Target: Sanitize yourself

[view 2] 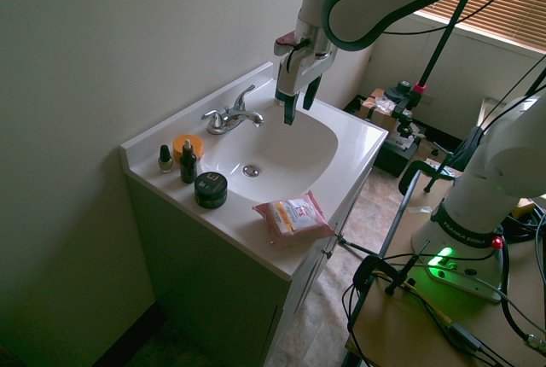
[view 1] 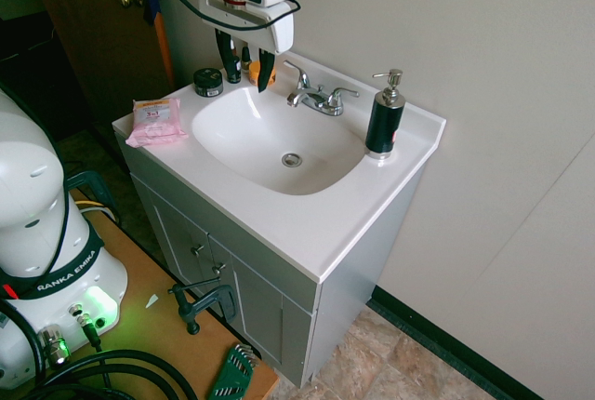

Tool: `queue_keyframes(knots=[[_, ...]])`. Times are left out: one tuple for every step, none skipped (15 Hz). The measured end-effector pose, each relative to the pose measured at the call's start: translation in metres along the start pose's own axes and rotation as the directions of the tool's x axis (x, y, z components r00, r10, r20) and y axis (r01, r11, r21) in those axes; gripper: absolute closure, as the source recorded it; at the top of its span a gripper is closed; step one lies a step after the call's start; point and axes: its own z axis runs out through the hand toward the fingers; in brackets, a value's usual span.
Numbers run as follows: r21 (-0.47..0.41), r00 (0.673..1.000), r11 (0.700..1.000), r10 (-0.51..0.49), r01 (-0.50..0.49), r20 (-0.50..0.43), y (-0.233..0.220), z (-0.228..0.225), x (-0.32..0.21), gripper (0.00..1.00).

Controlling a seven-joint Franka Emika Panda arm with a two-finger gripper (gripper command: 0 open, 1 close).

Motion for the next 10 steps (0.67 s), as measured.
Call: queue_keyframes(knots=[[0.003,1.0,1.0,0.004,-0.004,0.004,0.0,0.0,0.0,0.0],[0.007,1.0,1.0,0.012,-0.012,0.009,0.0,0.0,0.0,0.0],[0.011,1.0,1.0,0.02,-0.02,0.008,0.001,-0.001,0.003,0.0],[0.023,0.999,0.999,0.034,-0.034,0.0,0.002,-0.007,0.01,0.0],[0.043,0.998,0.998,0.054,-0.053,-0.017,0.003,-0.019,0.023,0.0],[0.069,0.996,0.995,0.079,-0.076,-0.038,0.006,-0.039,0.043,0.0],[0.091,0.993,0.991,0.104,-0.099,-0.056,0.009,-0.061,0.064,0.0],[0.11,0.989,0.987,0.127,-0.119,-0.07,0.012,-0.081,0.086,1.0],[0.123,0.986,0.983,0.146,-0.135,-0.078,0.013,-0.097,0.106,1.0],[0.133,0.983,0.98,0.163,-0.151,-0.086,0.012,-0.109,0.126,1.0]])
